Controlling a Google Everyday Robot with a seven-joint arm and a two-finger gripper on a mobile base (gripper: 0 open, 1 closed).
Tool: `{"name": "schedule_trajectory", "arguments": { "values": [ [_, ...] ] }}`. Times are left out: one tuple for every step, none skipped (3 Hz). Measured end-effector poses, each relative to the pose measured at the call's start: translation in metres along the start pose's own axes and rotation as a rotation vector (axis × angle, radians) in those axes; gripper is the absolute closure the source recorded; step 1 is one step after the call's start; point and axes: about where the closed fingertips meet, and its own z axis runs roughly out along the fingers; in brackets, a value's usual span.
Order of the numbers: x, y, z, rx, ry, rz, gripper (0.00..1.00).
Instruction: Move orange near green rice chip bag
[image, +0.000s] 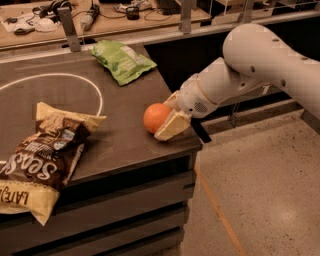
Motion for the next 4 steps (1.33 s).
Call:
{"name": "schedule_trajectory", "arguments": {
  "values": [
    [0.005, -0.001, -0.010, -0.043, -0.017, 0.063, 0.91],
    [0.004, 0.000, -0.010, -0.049, -0.016, 0.062, 1.00],
    [0.004, 0.000, -0.010, -0.049, -0.016, 0.061, 1.00],
    [0.002, -0.020, -0.010, -0.018, -0.020, 0.023, 1.00]
  ]
}}
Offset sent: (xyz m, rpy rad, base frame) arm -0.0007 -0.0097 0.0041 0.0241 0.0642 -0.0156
